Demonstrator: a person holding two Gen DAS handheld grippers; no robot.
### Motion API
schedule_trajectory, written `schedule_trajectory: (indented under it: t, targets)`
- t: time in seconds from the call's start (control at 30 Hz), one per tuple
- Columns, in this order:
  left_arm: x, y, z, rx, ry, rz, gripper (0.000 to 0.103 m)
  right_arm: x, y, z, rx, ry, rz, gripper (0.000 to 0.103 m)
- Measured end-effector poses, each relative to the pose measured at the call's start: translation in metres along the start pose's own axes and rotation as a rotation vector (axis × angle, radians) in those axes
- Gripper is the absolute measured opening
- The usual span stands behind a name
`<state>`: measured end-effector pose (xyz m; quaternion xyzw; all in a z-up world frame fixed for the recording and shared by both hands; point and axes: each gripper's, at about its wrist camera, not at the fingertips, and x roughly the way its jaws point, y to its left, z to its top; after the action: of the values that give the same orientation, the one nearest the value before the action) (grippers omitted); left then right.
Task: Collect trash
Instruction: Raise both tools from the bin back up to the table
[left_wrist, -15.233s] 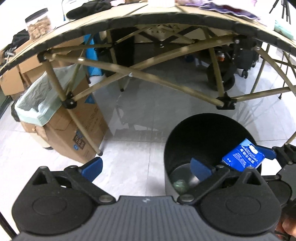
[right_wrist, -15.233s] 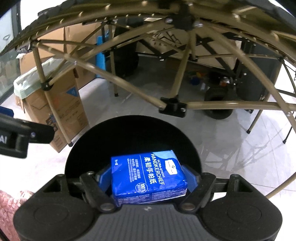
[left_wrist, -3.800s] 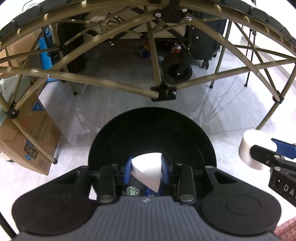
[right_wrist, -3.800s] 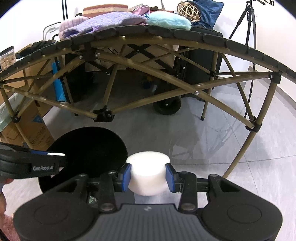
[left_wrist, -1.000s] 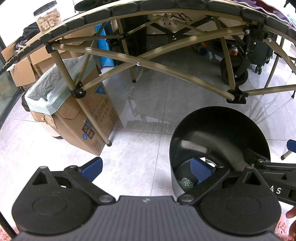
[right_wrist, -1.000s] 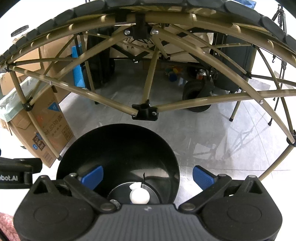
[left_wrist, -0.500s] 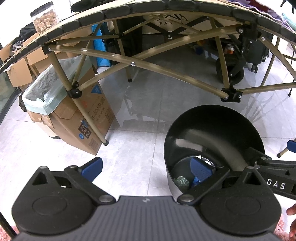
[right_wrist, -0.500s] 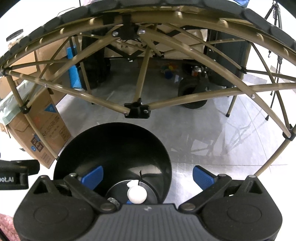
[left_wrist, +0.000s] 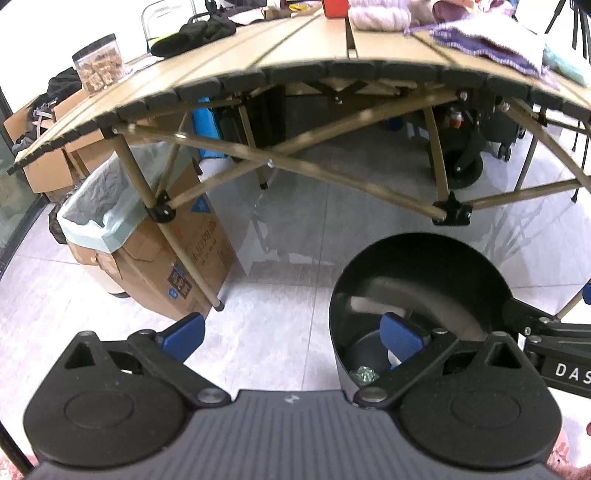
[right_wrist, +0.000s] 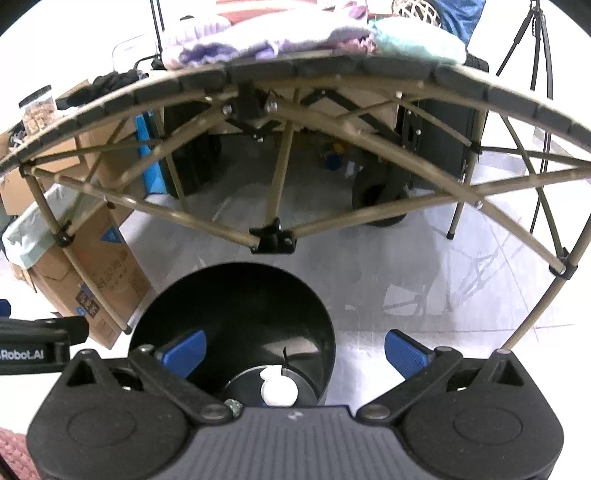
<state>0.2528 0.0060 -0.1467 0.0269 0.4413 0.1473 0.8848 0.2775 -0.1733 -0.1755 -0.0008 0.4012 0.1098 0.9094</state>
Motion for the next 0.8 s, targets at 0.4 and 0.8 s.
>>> schedule_trajectory:
  t: [0.4, 0.8]
  targets:
    - [-0.040, 0.006, 0.010, -0.012, -0.136, -0.022, 0.103, -0.049, -0.012, 0.014, 0.019, -0.119, 0.021, 0.103]
    - [-0.075, 0.011, 0.023, -0.043, -0.293, -0.037, 0.103, -0.113, -0.027, 0.037, 0.034, -0.347, 0.046, 0.103]
